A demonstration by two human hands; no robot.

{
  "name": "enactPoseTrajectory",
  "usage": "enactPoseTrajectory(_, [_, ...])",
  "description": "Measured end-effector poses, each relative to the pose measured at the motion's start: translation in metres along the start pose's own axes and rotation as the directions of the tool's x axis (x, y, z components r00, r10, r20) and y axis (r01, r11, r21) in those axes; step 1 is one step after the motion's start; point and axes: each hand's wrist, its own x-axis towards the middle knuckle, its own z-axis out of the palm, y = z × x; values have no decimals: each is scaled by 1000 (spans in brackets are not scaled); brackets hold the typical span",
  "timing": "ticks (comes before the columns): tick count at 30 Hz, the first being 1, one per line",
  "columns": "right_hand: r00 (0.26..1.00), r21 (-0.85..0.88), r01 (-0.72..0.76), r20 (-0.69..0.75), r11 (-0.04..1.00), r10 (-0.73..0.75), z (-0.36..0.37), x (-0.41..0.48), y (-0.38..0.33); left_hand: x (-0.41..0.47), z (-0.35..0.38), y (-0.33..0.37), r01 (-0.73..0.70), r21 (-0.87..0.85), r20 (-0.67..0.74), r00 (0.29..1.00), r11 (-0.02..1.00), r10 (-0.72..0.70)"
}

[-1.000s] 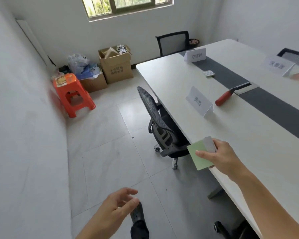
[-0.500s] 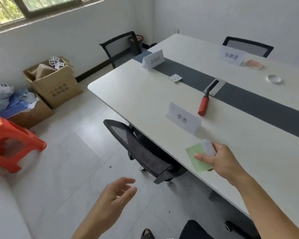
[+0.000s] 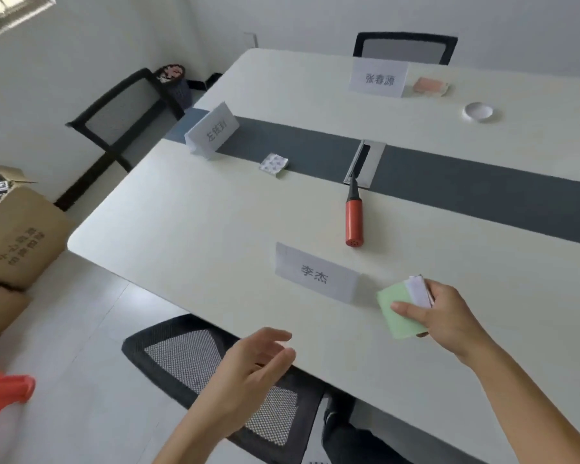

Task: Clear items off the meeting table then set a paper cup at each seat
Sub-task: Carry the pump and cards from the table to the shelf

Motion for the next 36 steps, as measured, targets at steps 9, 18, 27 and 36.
enactPoseTrajectory(9, [993,-38,-103,-56,994,101,-18,75,6,195,-6,58,-9,62,-8,1000,998,10])
enactPoseTrajectory(18, [974,-12,-207,-96,978,204,-14,102,42,388,69,77,130,338,-19,991,932,-131])
enactPoseTrajectory(27, [950,10,-298,-98,955,297,-3,99,78,439,110,59,89,612,-140,990,786,-3])
enactPoseTrajectory(36, [966,-26,-231,-122,973,226,-2,92,60,414,67,79,18,408,-89,996,913,20])
